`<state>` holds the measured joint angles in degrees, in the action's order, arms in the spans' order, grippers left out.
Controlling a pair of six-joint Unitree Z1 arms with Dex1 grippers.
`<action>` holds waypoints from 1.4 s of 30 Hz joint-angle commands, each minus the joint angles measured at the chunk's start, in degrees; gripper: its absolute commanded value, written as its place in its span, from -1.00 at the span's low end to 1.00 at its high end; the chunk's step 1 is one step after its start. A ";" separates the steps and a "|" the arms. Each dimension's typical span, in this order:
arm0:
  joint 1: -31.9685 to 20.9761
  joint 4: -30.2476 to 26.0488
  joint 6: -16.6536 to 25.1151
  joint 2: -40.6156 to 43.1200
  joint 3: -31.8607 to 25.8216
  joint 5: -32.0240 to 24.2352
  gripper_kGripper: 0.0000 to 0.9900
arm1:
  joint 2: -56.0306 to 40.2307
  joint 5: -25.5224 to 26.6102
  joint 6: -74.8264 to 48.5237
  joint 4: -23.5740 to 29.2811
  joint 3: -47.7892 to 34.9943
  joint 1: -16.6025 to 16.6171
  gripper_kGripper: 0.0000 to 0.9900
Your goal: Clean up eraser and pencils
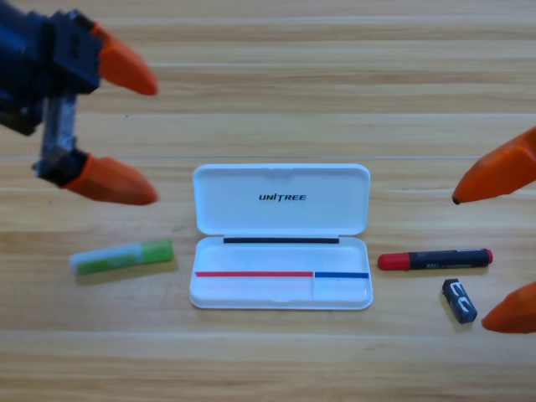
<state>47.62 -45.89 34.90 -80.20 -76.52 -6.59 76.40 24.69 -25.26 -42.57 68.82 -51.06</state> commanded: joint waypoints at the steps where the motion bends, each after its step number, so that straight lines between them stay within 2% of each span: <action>1: -3.50 -2.63 7.73 -3.48 1.55 9.67 1.00 | -1.25 -0.08 2.24 0.47 -1.94 -1.15 0.98; 3: -4.99 -2.63 9.57 -5.15 2.52 13.36 1.00 | -0.99 -1.57 4.08 0.47 -1.67 0.17 0.98; 7: -9.12 -2.63 12.91 -9.10 3.04 13.89 1.00 | -0.64 -8.87 11.11 0.38 -1.50 4.21 0.98; 11: -11.76 -3.33 13.35 -13.67 1.64 14.06 1.00 | 3.41 -19.15 15.95 0.20 -2.90 5.79 0.98; 16: -14.75 -4.56 13.35 -17.54 -0.82 13.89 1.00 | 13.87 -26.10 26.14 -0.50 -1.85 7.90 0.98; 27: -17.47 -5.70 12.12 -23.95 -2.05 12.83 0.97 | 28.46 -26.89 34.84 -0.32 -0.79 8.16 0.98; 34: -17.56 -5.44 10.89 -27.91 -0.47 9.05 0.93 | 32.94 -26.54 38.10 -0.76 -0.88 8.43 0.89; 42: -17.47 -0.96 10.36 -31.78 4.19 7.38 0.88 | 38.39 -25.66 39.24 -0.85 -0.44 9.22 0.87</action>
<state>30.81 -49.28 45.92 -108.20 -75.17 1.44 109.42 -2.13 13.39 -42.57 68.52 -44.12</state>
